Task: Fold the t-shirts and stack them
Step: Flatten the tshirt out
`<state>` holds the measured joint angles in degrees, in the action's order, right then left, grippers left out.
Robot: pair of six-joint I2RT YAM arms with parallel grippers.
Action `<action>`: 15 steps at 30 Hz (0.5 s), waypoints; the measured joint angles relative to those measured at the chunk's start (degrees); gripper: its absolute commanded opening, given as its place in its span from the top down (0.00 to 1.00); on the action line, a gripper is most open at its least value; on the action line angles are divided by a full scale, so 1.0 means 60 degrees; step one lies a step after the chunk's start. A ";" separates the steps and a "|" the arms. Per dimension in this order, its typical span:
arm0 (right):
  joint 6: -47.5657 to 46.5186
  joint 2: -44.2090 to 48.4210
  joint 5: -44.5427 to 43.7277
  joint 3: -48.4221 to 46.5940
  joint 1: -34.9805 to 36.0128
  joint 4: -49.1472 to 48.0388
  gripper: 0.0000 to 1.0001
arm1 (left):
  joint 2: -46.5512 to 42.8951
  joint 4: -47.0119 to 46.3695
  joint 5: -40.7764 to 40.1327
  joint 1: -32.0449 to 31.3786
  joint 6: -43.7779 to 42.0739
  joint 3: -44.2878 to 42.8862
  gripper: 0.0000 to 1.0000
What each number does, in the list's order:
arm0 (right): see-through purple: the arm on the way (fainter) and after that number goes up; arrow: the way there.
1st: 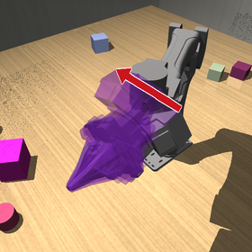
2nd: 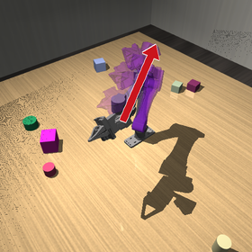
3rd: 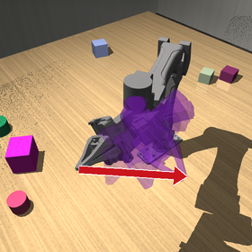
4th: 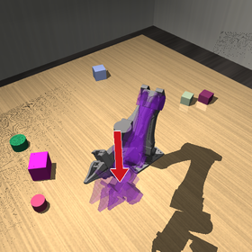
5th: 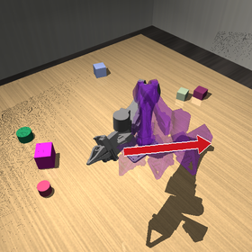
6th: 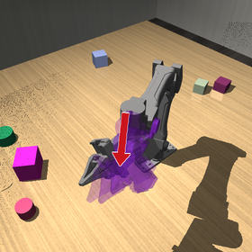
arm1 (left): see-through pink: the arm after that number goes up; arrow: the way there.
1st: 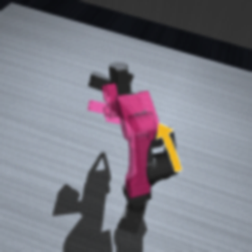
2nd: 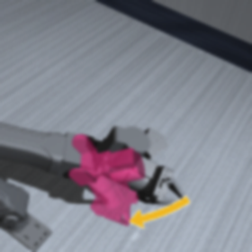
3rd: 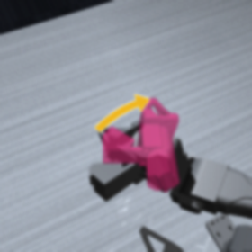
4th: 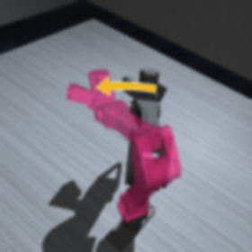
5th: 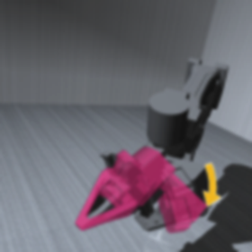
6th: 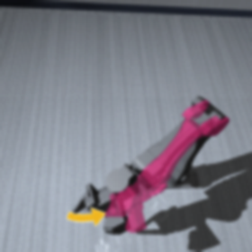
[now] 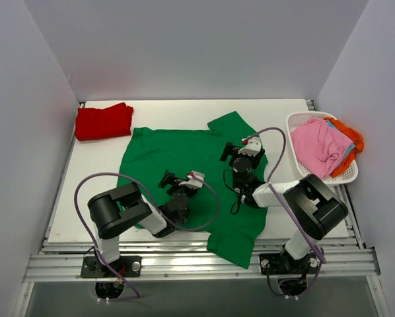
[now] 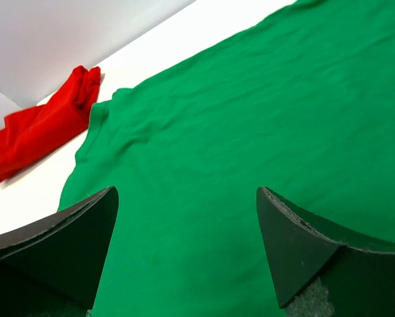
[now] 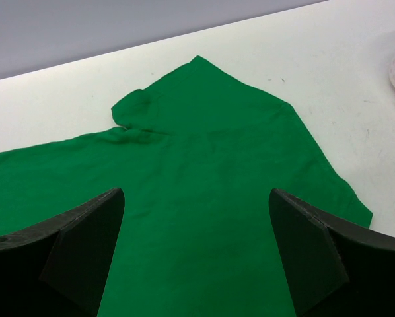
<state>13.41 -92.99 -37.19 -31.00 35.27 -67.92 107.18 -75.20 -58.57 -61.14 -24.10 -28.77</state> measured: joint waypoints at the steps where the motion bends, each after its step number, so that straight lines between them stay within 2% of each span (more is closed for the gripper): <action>1: -0.0004 -0.0033 0.0004 -0.0018 0.0000 0.0000 0.14 | -0.0069 0.0000 0.0022 0.0084 0.0102 0.0047 0.06; 8: 0.0004 -0.0109 0.0015 -0.0211 0.0000 0.0029 0.14 | -0.0080 0.0004 0.0098 0.0211 0.0474 0.0058 0.06; 15: 0.0379 -0.0109 0.0572 -0.0495 -0.0262 0.0586 0.09 | -0.0586 0.0018 0.0525 0.0783 0.1268 0.0605 0.06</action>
<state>15.68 -93.65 -33.76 -33.98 33.69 -64.40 103.66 -75.09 -55.42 -56.45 -16.49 -25.15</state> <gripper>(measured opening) 0.910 0.941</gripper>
